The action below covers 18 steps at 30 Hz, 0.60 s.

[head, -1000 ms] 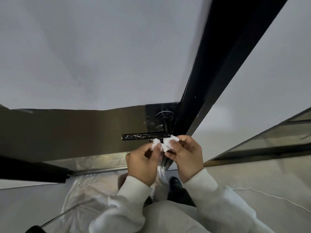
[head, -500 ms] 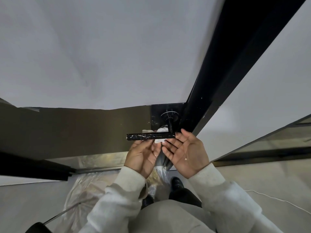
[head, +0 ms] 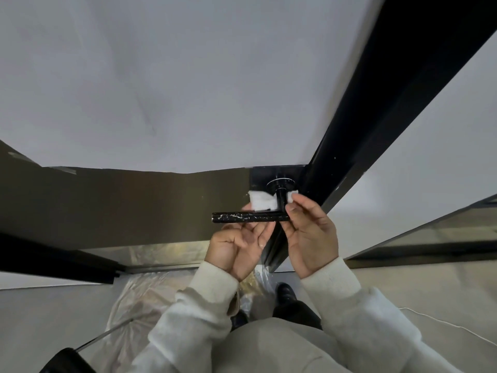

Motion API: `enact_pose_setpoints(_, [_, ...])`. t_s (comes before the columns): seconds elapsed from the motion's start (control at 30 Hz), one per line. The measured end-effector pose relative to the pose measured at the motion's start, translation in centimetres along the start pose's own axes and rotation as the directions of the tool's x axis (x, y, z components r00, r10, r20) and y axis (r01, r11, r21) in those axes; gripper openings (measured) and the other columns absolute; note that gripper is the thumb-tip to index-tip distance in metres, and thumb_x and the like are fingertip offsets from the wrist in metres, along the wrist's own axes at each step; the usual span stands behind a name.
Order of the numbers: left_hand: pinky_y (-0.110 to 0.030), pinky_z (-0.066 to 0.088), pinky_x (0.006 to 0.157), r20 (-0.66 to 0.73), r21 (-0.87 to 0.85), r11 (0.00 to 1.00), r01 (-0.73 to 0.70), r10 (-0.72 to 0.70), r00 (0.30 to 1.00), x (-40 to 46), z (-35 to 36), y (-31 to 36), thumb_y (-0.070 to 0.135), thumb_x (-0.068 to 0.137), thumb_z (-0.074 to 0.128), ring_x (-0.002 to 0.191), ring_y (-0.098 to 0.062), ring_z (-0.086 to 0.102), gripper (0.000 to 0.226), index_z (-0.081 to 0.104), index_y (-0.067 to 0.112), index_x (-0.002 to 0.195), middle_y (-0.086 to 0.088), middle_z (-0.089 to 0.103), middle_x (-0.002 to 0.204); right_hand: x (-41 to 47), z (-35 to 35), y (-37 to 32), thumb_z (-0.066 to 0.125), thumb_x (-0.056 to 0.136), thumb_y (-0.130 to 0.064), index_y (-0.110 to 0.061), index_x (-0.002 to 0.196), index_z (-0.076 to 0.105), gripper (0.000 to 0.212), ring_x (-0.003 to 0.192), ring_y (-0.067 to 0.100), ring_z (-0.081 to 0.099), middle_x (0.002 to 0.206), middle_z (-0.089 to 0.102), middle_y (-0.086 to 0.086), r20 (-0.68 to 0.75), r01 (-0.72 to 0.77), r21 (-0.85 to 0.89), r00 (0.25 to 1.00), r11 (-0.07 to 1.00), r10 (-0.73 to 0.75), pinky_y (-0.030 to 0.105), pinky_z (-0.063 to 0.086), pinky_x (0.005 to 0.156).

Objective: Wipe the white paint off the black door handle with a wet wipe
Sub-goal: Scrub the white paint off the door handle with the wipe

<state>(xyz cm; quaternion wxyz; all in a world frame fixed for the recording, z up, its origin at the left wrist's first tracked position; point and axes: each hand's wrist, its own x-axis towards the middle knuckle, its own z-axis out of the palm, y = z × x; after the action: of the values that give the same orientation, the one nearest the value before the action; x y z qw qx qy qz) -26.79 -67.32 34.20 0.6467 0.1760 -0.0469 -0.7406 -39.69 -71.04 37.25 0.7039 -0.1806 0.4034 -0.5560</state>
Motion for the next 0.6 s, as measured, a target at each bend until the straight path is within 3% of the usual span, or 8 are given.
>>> enact_pose_setpoints(0.1, [-0.040, 0.045, 0.106, 0.063, -0.077, 0.997, -0.013, 0.018, 0.998, 0.8, 0.2, -0.3, -0.014, 0.043, 0.058, 0.128, -0.035, 0.056, 0.088, 0.050, 0.002, 0.129, -0.023, 0.063, 0.130, 0.0, 0.5, 0.3, 0.058, 0.093, 0.010, -0.002, 0.113, 0.069, 0.026, 0.091, 0.021, 0.065, 0.094, 0.064, 0.012, -0.045, 0.062, -0.031, 0.997, 0.998, -0.063, 0.031, 0.058, 0.085])
enact_pose_setpoints(0.17, [-0.044, 0.037, 0.115, 0.116, -0.102, 0.995, -0.001, 0.013, 0.993, 1.0, 0.1, -0.5, -0.016, 0.046, 0.060, 0.133, -0.036, 0.050, 0.086, 0.052, 0.001, 0.130, -0.025, 0.061, 0.131, -0.3, 0.3, 0.6, 0.059, 0.094, 0.007, -0.006, 0.107, 0.073, 0.022, 0.098, 0.023, 0.068, 0.100, 0.071, 0.011, -0.074, 0.112, -0.115, 0.990, 0.987, -0.121, 0.033, 0.057, 0.089])
enact_pose_setpoints(0.2, [-0.044, 0.033, 0.117, 0.152, -0.083, 0.997, -0.001, 0.014, 0.988, 1.0, 0.1, -0.6, -0.017, 0.048, 0.058, 0.134, -0.036, 0.050, 0.081, 0.057, 0.001, 0.127, -0.025, 0.061, 0.132, -0.6, 0.1, 0.5, 0.061, 0.094, 0.005, -0.009, 0.103, 0.075, 0.021, 0.099, 0.023, 0.070, 0.102, 0.074, 0.009, -0.071, 0.172, -0.230, 0.979, 0.958, -0.193, 0.033, 0.057, 0.089])
enact_pose_setpoints(0.27, [-0.044, 0.035, 0.116, 0.163, -0.047, 0.999, -0.002, 0.009, 0.987, 0.8, 0.0, -1.1, -0.017, 0.046, 0.058, 0.130, -0.037, 0.054, 0.073, 0.064, -0.003, 0.117, -0.026, 0.062, 0.129, -0.8, -0.6, 0.4, 0.065, 0.092, 0.003, -0.017, 0.095, 0.077, 0.023, 0.099, 0.021, 0.072, 0.099, 0.077, 0.008, 0.032, 0.325, -0.509, 0.932, 0.797, -0.360, 0.031, 0.056, 0.089])
enact_pose_setpoints(0.37, [-0.046, 0.045, 0.108, 0.082, -0.027, 1.000, -0.001, 0.004, 0.997, 0.2, -0.3, -1.6, -0.018, 0.037, 0.050, 0.122, -0.041, 0.059, 0.068, 0.067, -0.010, 0.103, -0.030, 0.065, 0.120, -1.2, -1.7, -0.4, 0.066, 0.090, 0.005, -0.018, 0.091, 0.076, 0.025, 0.093, 0.014, 0.071, 0.095, 0.075, 0.006, 0.215, 0.461, -0.690, 0.867, 0.558, -0.450, 0.024, 0.055, 0.085])
enact_pose_setpoints(0.47, [-0.045, 0.051, 0.101, -0.033, 0.044, 0.999, -0.003, 0.004, 0.999, -0.3, -0.6, -1.6, -0.016, 0.033, 0.045, 0.111, -0.041, 0.066, 0.063, 0.068, -0.008, 0.091, -0.026, 0.070, 0.105, -2.0, -2.2, -0.8, 0.065, 0.089, 0.009, -0.011, 0.092, 0.074, 0.023, 0.093, 0.013, 0.070, 0.097, 0.073, 0.006, 0.318, 0.536, -0.695, 0.827, 0.479, -0.464, 0.023, 0.056, 0.084])
enact_pose_setpoints(0.53, [-0.041, 0.059, 0.088, -0.109, 0.102, 0.995, 0.016, -0.005, 0.994, -0.6, -0.3, -1.5, -0.017, 0.035, 0.041, 0.096, -0.036, 0.072, 0.057, 0.070, -0.004, 0.082, -0.021, 0.072, 0.091, -2.6, -2.2, -0.4, 0.067, 0.087, 0.010, -0.009, 0.094, 0.075, 0.022, 0.094, 0.010, 0.070, 0.100, 0.072, 0.005, 0.372, 0.570, -0.695, 0.807, 0.439, -0.458, 0.019, 0.055, 0.081])
enact_pose_setpoints(0.6, [-0.037, 0.062, 0.073, -0.174, 0.150, 0.988, 0.026, 0.000, 0.985, -0.8, 0.2, -1.1, -0.015, 0.035, 0.051, 0.081, -0.030, 0.074, 0.052, 0.063, -0.004, 0.085, -0.019, 0.068, 0.084, -3.0, -2.0, 0.2, 0.073, 0.085, 0.006, -0.010, 0.094, 0.078, 0.019, 0.089, 0.008, 0.070, 0.098, 0.072, 0.003, 0.407, 0.592, -0.711, 0.787, 0.380, -0.464, 0.017, 0.055, 0.074])
